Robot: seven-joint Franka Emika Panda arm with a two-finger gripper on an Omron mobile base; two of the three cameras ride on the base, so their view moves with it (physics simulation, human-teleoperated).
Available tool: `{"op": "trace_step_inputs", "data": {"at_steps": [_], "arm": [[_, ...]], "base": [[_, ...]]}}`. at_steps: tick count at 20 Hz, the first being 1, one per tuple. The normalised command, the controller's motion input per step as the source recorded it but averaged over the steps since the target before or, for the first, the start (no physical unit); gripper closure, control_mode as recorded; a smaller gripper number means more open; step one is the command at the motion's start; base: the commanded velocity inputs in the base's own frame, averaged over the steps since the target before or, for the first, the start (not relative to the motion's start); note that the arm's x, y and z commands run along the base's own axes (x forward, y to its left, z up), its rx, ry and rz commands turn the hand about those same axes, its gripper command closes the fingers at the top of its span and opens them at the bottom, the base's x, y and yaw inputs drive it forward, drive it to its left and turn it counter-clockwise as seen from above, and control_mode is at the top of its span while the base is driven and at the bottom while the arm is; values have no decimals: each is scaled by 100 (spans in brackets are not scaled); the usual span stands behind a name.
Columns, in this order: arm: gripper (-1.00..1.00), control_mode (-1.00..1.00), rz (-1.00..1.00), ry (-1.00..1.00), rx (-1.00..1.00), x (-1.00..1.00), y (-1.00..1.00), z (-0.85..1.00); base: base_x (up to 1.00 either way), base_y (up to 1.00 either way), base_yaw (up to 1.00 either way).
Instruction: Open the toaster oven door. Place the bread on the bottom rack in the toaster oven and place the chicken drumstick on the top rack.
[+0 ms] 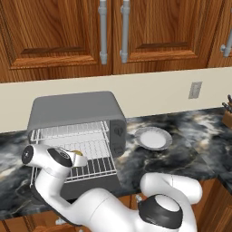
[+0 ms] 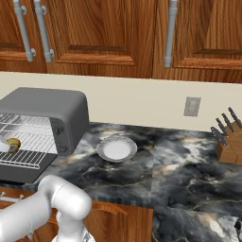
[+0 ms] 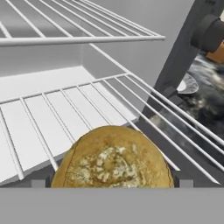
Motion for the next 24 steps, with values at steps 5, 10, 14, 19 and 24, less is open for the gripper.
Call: {"op": "trace_step_inputs", "data": {"at_steps": [5,10,14,19,24], "arm": [[-100,-100,3,0,0,-47,51,-94],[-100,-100,0,2,0,-50,50,-94],[-100,-100,0,7,0,-52,50,-94],[-100,-100,0,10,0,-52,51,-94],[-100,-100,0,8,0,-50,50,-94]], "base": [[0,0,0],[0,0,0],[0,0,0],[0,0,0],[0,0,0]]}}
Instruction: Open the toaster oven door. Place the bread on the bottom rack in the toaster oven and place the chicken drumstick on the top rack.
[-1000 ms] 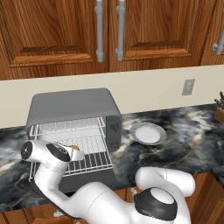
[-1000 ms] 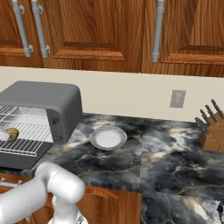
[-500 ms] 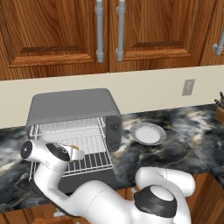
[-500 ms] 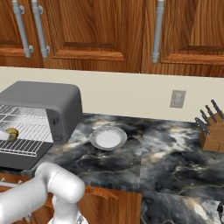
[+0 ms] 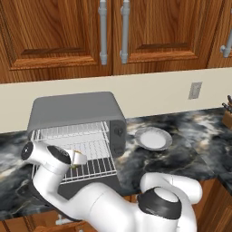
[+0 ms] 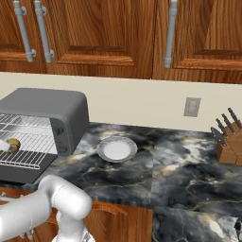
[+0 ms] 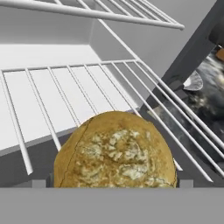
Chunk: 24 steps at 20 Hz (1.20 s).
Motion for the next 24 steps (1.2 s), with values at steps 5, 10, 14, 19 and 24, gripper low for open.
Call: {"op": "trace_step_inputs", "data": {"at_steps": [5,10,14,19,24], "arm": [[-100,-100,0,9,0,-41,43,-93],[-100,-100,0,10,1,-48,30,-90],[-100,-100,0,8,2,-62,26,-89],[-100,-100,0,8,4,-66,25,-87],[-100,-100,0,7,2,-66,30,-90]], "base": [[0,0,0],[0,0,0],[0,0,0],[0,0,0],[0,0,0]]}}
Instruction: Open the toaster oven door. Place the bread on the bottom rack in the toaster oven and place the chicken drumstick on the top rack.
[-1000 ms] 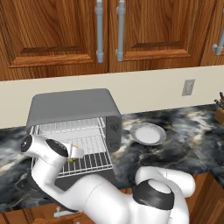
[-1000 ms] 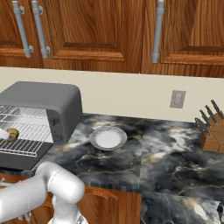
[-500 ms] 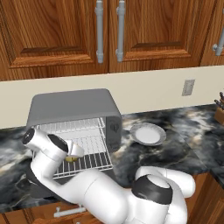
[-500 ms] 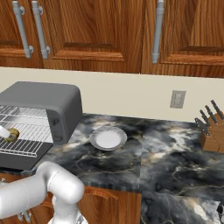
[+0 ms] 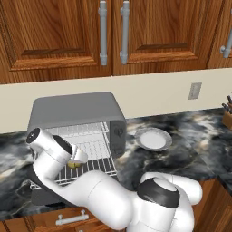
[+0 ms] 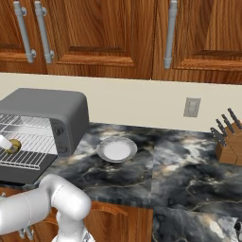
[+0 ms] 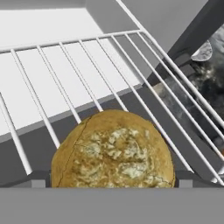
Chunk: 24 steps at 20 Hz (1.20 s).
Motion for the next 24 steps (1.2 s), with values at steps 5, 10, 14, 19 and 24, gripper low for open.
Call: {"op": "trace_step_inputs", "data": {"at_steps": [5,10,14,19,24], "arm": [[-100,-100,0,0,0,-73,36,-94],[-100,-100,-8,3,0,-70,44,-94],[-100,-100,-14,13,0,-61,43,-91],[-100,-100,-15,14,0,-59,43,-91],[-100,-100,-3,1,0,-67,40,-94]], "base": [[0,0,0],[0,0,0],[0,0,0],[0,0,0],[0,0,0]]}}
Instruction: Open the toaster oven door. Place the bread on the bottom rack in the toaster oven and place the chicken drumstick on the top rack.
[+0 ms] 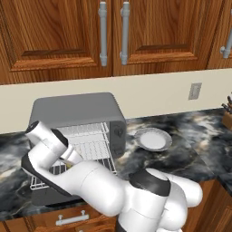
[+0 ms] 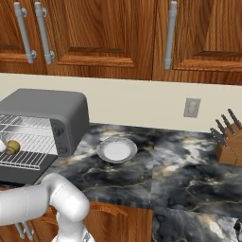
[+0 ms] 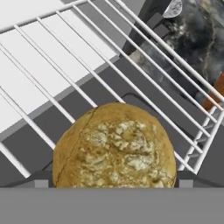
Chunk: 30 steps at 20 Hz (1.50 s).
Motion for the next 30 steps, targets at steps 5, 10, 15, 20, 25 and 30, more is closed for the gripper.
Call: {"op": "trace_step_inputs", "data": {"at_steps": [5,10,15,20,25,30], "arm": [[-100,-100,0,0,-4,-71,44,-94],[-100,-100,0,0,-3,-72,42,-94],[-100,-100,0,0,-3,-71,43,-94],[-100,-100,-4,0,-2,-65,51,-94],[-100,-100,-18,0,-2,-61,54,-94],[-100,-100,-24,0,-1,-59,52,-94]], "base": [[0,0,0],[0,0,0],[0,0,0],[0,0,0],[0,0,0],[0,0,0]]}}
